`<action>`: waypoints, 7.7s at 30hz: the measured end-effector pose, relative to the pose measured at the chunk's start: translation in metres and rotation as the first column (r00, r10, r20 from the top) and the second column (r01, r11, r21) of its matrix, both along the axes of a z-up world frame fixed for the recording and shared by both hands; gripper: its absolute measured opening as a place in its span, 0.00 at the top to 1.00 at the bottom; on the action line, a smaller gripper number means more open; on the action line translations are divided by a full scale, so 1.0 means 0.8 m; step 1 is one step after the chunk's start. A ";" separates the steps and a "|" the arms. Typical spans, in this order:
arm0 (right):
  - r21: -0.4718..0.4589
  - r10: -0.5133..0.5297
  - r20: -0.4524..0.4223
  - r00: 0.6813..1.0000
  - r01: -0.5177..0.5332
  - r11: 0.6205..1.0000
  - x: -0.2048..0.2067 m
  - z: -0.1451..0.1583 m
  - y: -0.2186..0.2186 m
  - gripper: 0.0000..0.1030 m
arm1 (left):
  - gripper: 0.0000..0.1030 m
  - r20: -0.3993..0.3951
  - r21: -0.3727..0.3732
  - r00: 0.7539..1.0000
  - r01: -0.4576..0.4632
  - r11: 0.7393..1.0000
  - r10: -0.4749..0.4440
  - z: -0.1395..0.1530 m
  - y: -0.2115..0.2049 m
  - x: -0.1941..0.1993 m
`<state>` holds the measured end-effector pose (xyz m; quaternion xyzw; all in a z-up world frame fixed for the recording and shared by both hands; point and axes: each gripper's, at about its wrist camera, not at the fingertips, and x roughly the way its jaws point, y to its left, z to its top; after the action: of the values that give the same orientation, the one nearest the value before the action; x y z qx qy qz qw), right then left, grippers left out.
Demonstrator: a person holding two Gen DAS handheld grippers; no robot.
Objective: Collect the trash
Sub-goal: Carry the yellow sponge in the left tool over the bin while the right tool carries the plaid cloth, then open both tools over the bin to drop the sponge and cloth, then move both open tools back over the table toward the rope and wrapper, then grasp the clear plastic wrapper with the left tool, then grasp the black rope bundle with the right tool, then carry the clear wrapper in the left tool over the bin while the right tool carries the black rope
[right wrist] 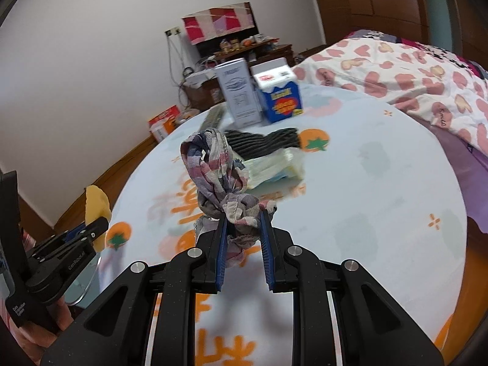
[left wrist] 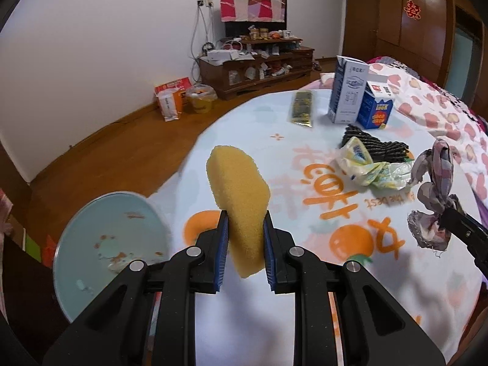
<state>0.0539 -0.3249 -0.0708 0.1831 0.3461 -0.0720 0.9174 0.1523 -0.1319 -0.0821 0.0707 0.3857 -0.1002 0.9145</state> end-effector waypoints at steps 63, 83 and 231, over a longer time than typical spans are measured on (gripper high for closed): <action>-0.143 0.415 -0.077 0.906 -0.422 0.895 0.093 -0.010 0.315 0.80 | 0.80 0.031 -0.047 0.932 -0.360 0.932 0.362 0.007 0.276 -0.020; -0.054 0.464 -0.185 0.866 -0.481 0.875 0.146 -0.061 0.335 0.77 | 0.79 -0.063 0.013 0.930 -0.361 0.933 0.361 -0.042 0.276 0.014; -0.037 0.144 -0.060 0.988 -0.146 0.989 0.003 0.012 0.114 0.76 | 0.93 0.082 -0.189 0.953 -0.272 0.943 0.292 0.048 0.158 -0.065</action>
<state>0.0559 -0.2337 -0.0612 0.1364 0.3830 -0.0173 0.9135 0.1001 -0.0056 -0.0439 -0.0609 0.3309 0.0021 0.9417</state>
